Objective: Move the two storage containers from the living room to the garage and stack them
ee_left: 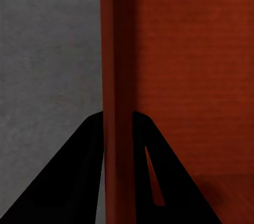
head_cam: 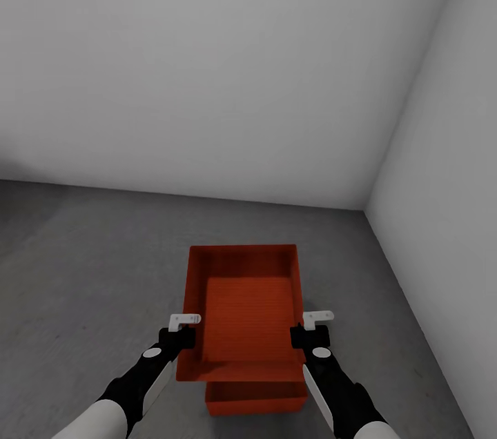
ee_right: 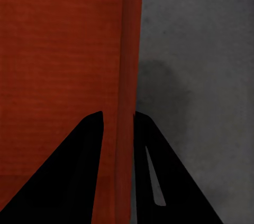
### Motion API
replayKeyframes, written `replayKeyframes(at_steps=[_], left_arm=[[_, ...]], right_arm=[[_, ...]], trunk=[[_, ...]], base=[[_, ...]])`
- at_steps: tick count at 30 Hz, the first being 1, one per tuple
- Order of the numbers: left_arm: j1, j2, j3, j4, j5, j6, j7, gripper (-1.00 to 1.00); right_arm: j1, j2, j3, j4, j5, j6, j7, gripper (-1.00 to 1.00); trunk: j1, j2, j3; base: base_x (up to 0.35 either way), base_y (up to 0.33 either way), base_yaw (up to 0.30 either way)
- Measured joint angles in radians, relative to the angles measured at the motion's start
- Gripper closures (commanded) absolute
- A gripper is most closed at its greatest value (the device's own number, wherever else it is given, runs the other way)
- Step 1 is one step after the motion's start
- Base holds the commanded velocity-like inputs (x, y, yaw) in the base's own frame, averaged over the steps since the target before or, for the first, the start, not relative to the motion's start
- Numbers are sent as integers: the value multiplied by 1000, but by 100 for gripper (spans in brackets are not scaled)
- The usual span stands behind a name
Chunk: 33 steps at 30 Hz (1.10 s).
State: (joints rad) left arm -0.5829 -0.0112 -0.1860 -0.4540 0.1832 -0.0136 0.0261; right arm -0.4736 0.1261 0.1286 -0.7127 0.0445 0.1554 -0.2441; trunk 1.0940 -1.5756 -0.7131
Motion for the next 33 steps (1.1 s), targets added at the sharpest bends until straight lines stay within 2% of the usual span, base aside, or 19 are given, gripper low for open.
replayKeyframes(at_steps=[10, 33], left_arm=[[0, 1, -1, 0, 0, -1, 0, 100], [0, 1, 0, 0, 0, -3, 0, 100]], right_arm=[[0, 0, -1, 1, 0, -2, 0, 100], [0, 0, 0, 2, 0, -5, 0, 100]], trunk=[[0, 0, 0], [0, 0, 0]], base=[[153, 0, 0], [44, -38, 0]])
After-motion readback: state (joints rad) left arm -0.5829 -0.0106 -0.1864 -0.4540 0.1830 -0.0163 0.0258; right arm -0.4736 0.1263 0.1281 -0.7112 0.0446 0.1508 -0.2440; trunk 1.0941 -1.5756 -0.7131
